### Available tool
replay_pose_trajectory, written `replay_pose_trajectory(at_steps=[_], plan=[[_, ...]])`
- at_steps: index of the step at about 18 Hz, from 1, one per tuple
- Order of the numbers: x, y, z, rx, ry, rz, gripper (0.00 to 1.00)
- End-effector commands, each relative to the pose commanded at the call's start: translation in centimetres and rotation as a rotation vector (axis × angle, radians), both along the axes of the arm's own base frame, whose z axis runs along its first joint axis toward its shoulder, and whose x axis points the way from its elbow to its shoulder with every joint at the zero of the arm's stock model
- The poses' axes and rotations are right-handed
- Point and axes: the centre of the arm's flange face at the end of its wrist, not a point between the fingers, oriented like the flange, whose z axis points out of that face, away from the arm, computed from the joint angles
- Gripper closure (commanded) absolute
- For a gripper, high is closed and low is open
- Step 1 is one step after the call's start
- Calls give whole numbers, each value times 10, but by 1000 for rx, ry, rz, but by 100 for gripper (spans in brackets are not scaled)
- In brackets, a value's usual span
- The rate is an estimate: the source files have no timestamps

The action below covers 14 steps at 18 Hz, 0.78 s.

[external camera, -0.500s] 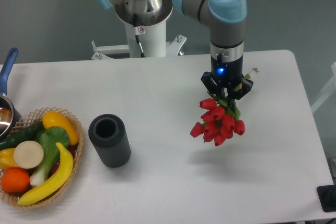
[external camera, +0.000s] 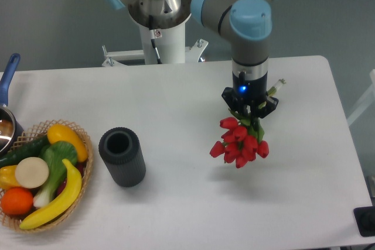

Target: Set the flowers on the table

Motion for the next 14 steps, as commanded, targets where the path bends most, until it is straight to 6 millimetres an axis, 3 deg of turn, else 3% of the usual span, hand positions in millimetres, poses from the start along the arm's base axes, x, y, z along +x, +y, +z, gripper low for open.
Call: replay_pose_trajectory(at_steps=[6, 10, 11, 14], plan=[[-10, 38, -44, -78, -18, -41, 86], [-6, 49, -59, -96, -29, -26, 71], [-6, 50, -59, -94, -29, -27, 61], [-10, 53, -61, -91, -28, -37, 0]])
